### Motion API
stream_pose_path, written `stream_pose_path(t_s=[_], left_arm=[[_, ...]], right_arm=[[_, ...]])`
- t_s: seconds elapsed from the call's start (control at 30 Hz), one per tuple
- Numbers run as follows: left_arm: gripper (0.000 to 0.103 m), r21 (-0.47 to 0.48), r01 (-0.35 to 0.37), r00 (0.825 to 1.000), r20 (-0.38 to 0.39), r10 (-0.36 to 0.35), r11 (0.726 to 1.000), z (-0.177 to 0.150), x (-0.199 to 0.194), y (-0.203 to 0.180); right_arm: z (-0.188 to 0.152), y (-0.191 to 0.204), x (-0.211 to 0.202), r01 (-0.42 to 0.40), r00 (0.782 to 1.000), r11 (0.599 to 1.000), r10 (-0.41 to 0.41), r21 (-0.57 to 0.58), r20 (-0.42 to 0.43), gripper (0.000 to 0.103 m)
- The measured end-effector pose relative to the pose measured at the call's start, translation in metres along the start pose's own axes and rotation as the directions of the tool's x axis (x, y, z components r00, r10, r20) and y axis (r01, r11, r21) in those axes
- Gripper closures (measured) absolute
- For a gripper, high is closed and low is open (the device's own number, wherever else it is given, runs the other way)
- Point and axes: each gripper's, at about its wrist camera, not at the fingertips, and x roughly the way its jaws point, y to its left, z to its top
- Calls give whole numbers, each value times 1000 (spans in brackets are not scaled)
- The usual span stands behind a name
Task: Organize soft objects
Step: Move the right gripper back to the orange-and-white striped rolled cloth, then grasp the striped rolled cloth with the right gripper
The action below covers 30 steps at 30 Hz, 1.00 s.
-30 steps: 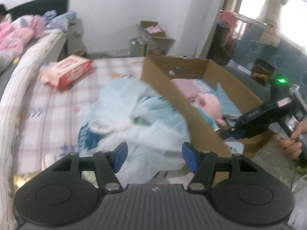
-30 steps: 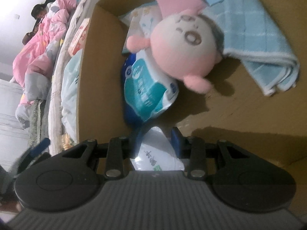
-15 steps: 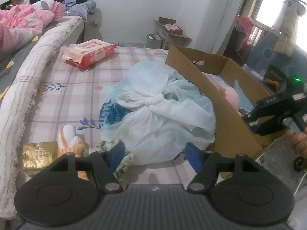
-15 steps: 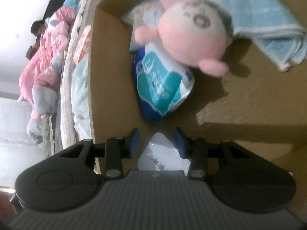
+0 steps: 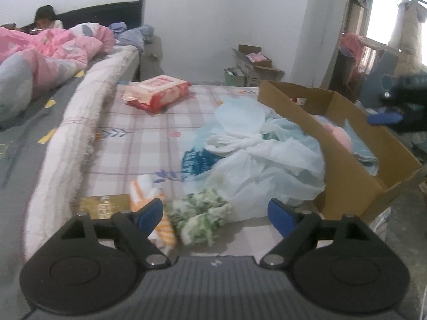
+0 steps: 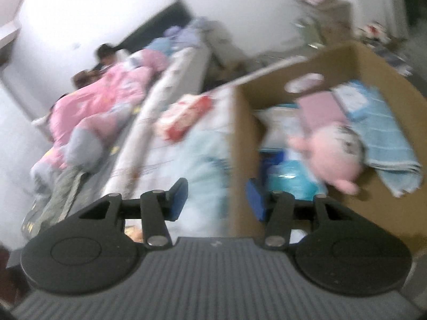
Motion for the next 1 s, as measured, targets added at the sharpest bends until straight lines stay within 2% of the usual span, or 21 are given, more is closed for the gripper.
stream_pose_path(t_s=[0.1,0.23,0.43,0.57,0.63,0.73,0.87,0.97,1.0], left_arm=[[16,-26,-20,1000,9,21,999,-6,-4,13],[16,-79,-35,999,-2,35,996,-13,-4,30],[23,-103,-93,996,-11,93,990,-22,6,46],[25,-65,-114,993,-19,113,991,-22,18,49],[26,-62,-105,994,-36,102,993,-22,27,52],[32,-68,-112,991,-75,106,991,-22,41,56],[34,-57,-100,990,-107,94,993,-26,52,58],[44,-81,-97,986,-142,85,992,-29,59,61],[44,-93,-94,985,-154,79,991,-30,61,63]], right_arm=[[-7,35,15,-60,998,996,58,-63,-29,54],[-17,77,44,-153,984,982,141,-114,-105,54],[-34,135,103,-266,937,954,222,-140,-268,54],[-49,160,146,-280,906,952,219,-122,-363,54],[-55,169,166,-268,897,953,195,-139,-397,54],[-62,179,196,-238,887,958,149,-157,-437,54],[-67,186,235,-198,877,963,91,-181,-472,54],[-72,184,256,-176,863,966,59,-189,-502,56],[-75,183,262,-172,857,968,55,-184,-512,56]])
